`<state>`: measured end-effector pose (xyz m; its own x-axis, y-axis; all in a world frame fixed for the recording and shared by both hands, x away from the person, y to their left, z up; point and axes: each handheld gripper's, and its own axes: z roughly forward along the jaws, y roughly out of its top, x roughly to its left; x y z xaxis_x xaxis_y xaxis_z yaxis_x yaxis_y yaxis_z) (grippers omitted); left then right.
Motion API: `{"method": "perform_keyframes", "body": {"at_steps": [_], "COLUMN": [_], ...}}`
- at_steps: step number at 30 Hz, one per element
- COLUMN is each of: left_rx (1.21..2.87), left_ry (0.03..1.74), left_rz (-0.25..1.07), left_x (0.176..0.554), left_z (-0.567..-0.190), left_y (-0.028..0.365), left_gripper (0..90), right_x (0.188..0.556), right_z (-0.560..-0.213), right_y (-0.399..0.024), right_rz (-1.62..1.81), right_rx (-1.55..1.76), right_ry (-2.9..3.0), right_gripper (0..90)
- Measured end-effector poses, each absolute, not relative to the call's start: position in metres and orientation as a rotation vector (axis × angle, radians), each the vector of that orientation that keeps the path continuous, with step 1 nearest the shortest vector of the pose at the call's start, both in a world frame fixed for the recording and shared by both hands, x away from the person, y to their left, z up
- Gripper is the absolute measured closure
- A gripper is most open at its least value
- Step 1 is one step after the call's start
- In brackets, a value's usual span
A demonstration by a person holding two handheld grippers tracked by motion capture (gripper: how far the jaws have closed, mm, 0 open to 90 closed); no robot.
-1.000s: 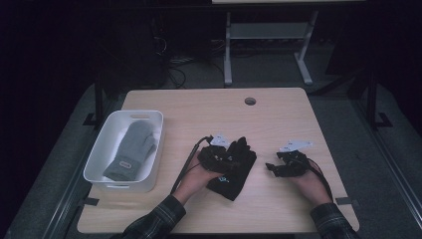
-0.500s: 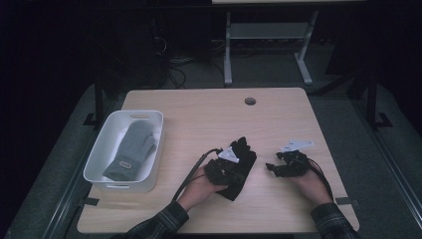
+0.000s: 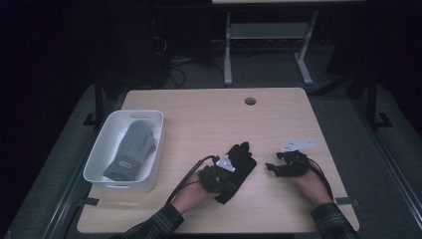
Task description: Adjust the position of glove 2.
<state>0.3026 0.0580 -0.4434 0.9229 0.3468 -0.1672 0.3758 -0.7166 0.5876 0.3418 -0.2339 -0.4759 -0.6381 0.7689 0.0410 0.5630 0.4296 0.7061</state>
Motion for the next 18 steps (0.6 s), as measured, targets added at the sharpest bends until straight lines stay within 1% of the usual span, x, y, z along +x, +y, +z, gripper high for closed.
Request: {"method": "perform_keyframes", "body": {"at_steps": [12, 15, 16, 18], "left_rx": [2.421, 2.434, 2.422, 2.41], "left_ry": [0.597, 0.587, 0.592, 0.588], "left_rz": [-0.03, -0.028, -0.027, -0.022], "left_x": [0.304, 0.304, 0.304, 0.305], "left_z": [-0.442, -0.441, -0.44, -0.437], "left_y": [0.096, 0.101, 0.102, 0.103], "left_gripper": [89.4, 89.3, 88.3, 79.7], "right_x": [0.341, 0.341, 0.341, 0.341], "right_z": [-0.476, -0.476, -0.476, -0.476], "right_y": [-0.234, -0.233, -0.233, -0.233], "right_rz": [1.021, 1.025, 1.026, 1.027], "right_rx": [1.152, 1.15, 1.149, 1.148], "right_ry": [2.397, 2.395, 2.395, 2.394], "right_gripper": [36.6, 36.5, 36.5, 35.9]}}
